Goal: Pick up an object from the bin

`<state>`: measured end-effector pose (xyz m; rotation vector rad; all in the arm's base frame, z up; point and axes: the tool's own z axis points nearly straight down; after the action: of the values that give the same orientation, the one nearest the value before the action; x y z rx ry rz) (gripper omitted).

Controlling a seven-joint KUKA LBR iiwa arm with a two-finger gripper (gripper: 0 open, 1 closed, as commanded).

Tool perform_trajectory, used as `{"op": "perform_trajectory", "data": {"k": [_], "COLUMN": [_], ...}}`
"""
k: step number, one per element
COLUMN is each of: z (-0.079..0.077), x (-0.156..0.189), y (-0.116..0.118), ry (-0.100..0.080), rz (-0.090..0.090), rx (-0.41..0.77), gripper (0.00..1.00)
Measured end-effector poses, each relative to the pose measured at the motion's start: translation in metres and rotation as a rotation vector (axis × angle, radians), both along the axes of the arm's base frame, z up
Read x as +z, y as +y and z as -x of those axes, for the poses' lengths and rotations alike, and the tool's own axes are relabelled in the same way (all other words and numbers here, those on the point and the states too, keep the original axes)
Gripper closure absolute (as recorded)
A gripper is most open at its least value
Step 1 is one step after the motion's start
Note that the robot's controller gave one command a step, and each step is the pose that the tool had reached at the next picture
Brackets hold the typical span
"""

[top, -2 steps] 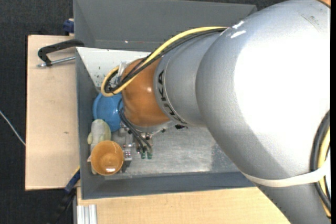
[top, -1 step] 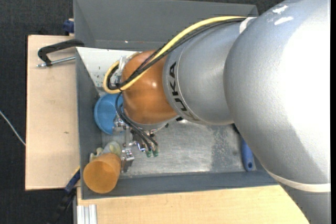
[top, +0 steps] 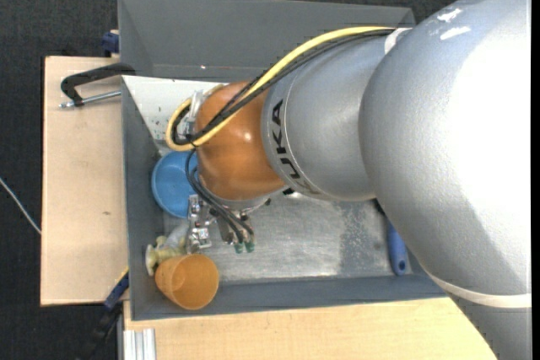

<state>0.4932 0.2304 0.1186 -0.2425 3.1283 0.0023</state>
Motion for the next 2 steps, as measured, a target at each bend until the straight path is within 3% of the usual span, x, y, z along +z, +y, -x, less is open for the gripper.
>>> {"op": "perform_trajectory", "data": {"k": [1,2], "z": [-0.0189,-0.0167], "x": [0.1003,0.0953], "y": [0.0017,0.0013], "ry": [-0.011,-0.001], "rz": [-0.004,-0.001], "rx": [0.077,0.078], "gripper": [1.00,0.00]}}
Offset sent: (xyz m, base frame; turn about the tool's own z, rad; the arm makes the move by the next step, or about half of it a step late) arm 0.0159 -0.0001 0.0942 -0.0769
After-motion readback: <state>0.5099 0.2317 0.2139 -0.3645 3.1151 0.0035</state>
